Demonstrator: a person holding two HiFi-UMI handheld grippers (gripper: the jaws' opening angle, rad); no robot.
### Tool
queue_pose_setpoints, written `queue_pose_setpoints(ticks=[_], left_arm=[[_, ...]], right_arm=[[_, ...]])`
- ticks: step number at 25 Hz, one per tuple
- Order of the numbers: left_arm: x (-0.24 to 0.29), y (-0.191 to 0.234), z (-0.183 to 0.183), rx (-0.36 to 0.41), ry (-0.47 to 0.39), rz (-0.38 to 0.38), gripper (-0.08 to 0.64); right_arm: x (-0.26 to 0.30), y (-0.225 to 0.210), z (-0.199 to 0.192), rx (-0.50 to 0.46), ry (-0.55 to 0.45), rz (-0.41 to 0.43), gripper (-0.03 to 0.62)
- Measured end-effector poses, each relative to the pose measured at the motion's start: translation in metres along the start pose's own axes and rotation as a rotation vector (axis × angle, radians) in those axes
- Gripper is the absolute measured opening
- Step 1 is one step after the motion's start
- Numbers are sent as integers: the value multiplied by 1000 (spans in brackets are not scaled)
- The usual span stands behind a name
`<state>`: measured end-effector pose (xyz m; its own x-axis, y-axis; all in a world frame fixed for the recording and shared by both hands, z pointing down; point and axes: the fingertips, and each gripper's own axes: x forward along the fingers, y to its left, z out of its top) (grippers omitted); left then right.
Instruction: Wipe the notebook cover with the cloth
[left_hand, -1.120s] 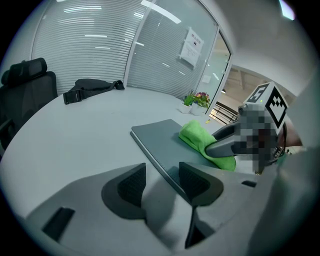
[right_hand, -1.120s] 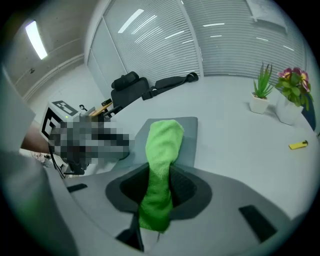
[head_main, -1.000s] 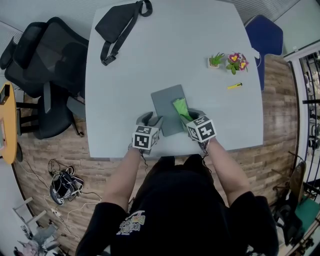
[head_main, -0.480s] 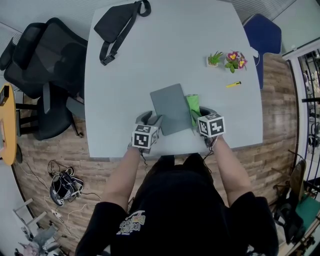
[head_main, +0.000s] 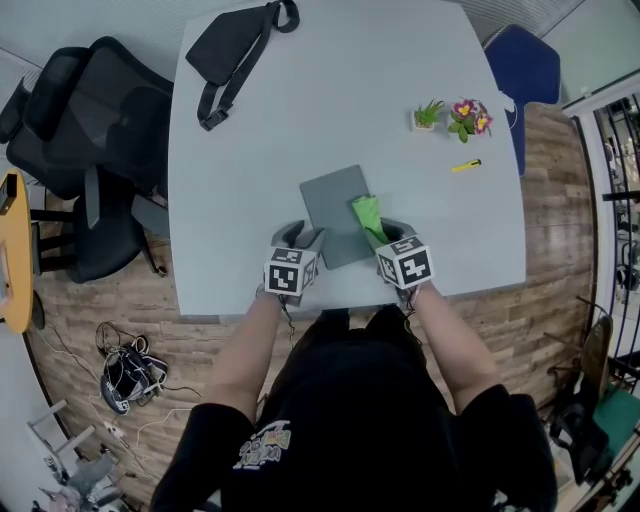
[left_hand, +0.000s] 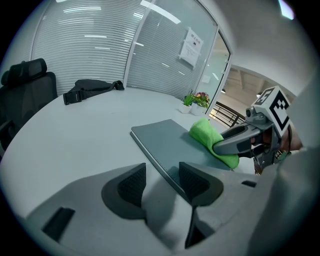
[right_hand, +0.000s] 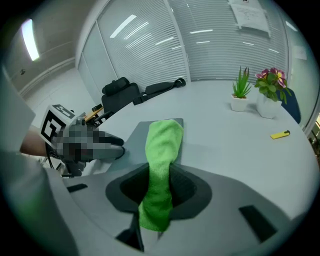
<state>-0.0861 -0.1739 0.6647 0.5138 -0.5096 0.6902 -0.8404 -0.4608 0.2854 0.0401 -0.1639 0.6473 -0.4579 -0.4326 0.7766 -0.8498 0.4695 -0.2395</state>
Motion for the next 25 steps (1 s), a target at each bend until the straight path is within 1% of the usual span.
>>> queue_pose_setpoints(ticks=[2,7,12,14,16,18,25], left_arm=[[0,0,0,1,0,0,210],[0,-1,0,4,-2,-1,209],[-1,0,0,7,-2,1,209],[0,0,0,7,-1,1,208],[0,1,0,8,-3,1,207],[0,1,0,10,-5,3,207],[-1,0,0,17,-12,8,207]], right_arm=[[3,19,-4,-6,9,39,110],[11,68,-20,-65,46,122,110],[13,110,-29,-54,57,225,110],[13,121,-31,-84,53,256,110],[14,125,-32,-119,53,265,110],[15,123,-33,-133,60,265,110],[11,92,-36,-158,77,211,110]])
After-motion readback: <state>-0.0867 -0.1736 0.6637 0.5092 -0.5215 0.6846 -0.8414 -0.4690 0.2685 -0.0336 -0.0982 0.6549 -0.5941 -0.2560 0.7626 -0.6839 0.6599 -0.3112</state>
